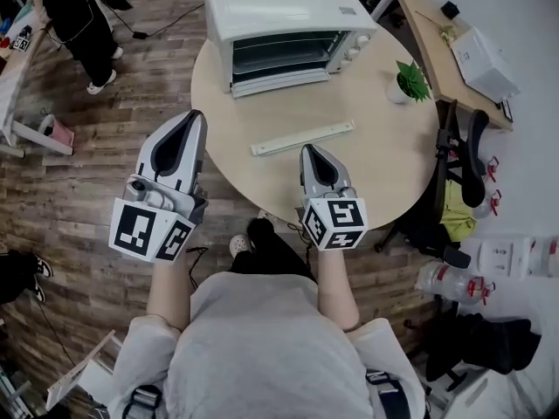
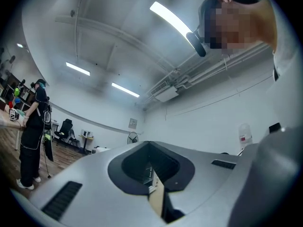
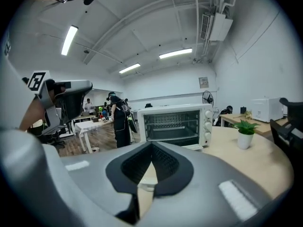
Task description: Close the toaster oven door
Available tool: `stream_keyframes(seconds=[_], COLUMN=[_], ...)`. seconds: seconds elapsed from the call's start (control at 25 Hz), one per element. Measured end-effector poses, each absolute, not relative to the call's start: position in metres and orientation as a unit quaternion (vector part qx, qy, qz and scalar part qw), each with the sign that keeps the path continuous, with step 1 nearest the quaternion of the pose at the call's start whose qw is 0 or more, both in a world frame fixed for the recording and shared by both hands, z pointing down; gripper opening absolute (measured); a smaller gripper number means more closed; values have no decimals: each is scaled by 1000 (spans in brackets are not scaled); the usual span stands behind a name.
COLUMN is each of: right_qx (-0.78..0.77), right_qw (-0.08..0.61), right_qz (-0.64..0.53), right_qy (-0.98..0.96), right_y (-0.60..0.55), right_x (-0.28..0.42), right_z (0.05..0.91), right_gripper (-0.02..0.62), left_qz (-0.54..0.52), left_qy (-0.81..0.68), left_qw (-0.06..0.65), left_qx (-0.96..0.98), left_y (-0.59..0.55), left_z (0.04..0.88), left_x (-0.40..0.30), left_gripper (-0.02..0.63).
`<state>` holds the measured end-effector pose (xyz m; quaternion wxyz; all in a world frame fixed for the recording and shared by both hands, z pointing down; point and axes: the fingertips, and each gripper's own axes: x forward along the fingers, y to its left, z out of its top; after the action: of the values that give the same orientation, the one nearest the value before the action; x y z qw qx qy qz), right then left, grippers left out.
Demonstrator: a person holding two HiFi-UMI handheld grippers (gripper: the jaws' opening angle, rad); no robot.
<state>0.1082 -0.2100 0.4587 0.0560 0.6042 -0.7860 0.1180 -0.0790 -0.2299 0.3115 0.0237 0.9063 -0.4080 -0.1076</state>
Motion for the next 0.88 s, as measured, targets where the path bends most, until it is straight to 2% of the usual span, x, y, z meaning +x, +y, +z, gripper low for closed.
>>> stream_keyframes(seconds=[0.72, 0.88], right_qx=[514, 506], right_qw=[153, 167], right_qz=[268, 276], right_qy=[-800, -800], right_y=[-230, -234], right_x=[57, 52], right_z=[617, 634], right_gripper=[14, 38], left_qz=[-63, -59], left_qy=[-468, -479], left_qw=[45, 50], left_qx=[880, 874], left_y=[-248, -251], left_z=[342, 348], left_x=[-102, -109], left_gripper=[8, 8])
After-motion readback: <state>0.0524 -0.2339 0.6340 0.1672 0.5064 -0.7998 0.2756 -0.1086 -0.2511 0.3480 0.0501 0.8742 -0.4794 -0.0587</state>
